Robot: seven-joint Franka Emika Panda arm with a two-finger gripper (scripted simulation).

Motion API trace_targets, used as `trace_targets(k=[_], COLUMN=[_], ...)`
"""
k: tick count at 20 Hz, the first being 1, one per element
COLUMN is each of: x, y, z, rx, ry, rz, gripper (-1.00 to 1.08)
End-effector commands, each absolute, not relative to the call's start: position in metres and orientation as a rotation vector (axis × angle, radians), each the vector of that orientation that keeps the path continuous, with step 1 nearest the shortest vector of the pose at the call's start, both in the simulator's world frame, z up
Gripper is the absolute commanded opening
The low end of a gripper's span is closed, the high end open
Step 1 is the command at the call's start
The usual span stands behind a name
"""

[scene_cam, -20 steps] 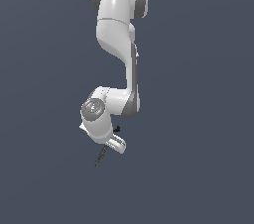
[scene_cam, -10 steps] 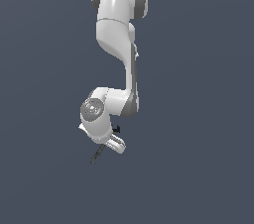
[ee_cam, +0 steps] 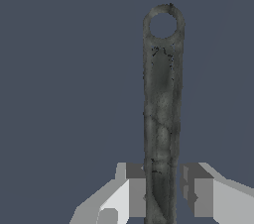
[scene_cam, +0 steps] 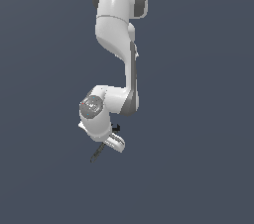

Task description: Pick up the object and move it to a goal position.

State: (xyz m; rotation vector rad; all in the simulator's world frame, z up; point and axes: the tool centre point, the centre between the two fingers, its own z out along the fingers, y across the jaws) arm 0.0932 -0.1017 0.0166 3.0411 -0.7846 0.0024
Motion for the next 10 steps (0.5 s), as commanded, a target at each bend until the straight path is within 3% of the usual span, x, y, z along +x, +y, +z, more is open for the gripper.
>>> trace_targets(k=[1,10], x=[0.091,0.068], y=[-0.103,-0.112], z=[0.024,0.071], rx=[3.041,3.042], ry=[-0.785,-0.785], rz=[0.005,0.004], gripper=[-1.0,-1.0])
